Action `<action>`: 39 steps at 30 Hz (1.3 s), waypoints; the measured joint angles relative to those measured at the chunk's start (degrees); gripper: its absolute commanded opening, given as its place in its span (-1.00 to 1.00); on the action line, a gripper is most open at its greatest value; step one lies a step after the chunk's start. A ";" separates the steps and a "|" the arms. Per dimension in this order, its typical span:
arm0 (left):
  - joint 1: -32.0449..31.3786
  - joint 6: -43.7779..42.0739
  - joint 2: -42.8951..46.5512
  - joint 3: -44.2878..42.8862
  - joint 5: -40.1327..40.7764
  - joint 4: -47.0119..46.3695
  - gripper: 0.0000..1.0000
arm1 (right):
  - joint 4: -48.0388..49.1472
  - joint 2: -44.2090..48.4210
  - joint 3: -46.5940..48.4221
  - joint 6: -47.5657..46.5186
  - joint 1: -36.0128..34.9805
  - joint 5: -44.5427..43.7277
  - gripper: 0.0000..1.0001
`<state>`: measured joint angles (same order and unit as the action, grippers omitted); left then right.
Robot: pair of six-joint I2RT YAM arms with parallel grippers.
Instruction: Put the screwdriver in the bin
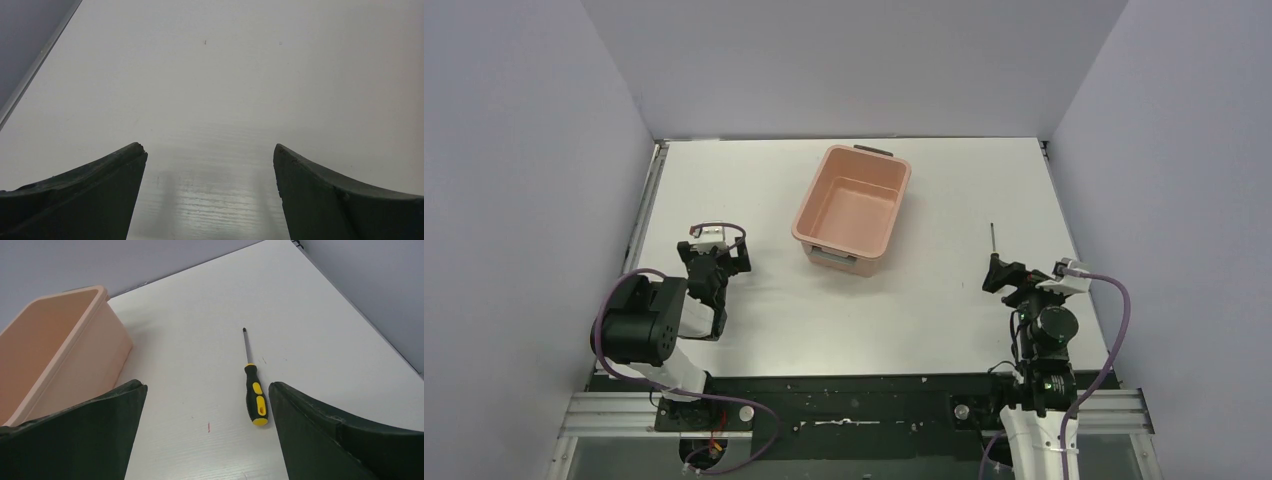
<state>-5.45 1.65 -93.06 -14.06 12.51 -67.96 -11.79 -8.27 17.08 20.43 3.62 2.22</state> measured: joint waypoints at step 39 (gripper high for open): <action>0.00 -0.02 0.00 0.00 -0.02 0.02 0.95 | -34.16 -96.70 54.49 -12.20 0.24 -5.46 0.39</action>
<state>-5.45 1.63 -93.06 -14.06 12.49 -67.94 -45.95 -104.97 71.57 8.23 3.86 -3.25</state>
